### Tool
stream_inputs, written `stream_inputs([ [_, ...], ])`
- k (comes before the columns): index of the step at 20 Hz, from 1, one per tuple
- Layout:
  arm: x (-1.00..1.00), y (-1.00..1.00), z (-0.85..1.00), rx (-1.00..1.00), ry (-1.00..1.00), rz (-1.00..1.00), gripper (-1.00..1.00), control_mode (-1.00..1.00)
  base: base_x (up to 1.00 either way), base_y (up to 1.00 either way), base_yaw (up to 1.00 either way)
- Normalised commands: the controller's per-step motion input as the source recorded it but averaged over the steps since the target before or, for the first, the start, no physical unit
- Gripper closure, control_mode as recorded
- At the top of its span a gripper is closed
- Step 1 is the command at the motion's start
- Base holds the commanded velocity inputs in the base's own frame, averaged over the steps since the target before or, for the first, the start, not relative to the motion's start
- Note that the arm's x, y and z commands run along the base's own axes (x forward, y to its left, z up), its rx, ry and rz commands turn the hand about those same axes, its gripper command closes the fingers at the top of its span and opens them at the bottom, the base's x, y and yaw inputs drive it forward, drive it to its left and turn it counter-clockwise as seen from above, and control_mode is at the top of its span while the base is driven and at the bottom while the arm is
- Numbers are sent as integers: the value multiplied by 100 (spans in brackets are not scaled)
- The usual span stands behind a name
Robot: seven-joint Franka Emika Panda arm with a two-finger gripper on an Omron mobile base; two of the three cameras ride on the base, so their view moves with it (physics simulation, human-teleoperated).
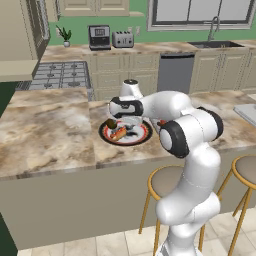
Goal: Place one cooked food and one vegetable from the large plate to each tupperware container.
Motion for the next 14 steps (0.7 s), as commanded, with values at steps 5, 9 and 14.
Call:
stream_inputs([
  [5, 31, 2, -38, -4, 5, -5, -100, -100, 0, 0, 0],
  [9, 35, 0, -52, -1, 1, -4, -100, -100, 0, 0, 0],
  [14, 16, 10, -28, 0, 0, 0, -100, -100, 0, 0, 0],
])
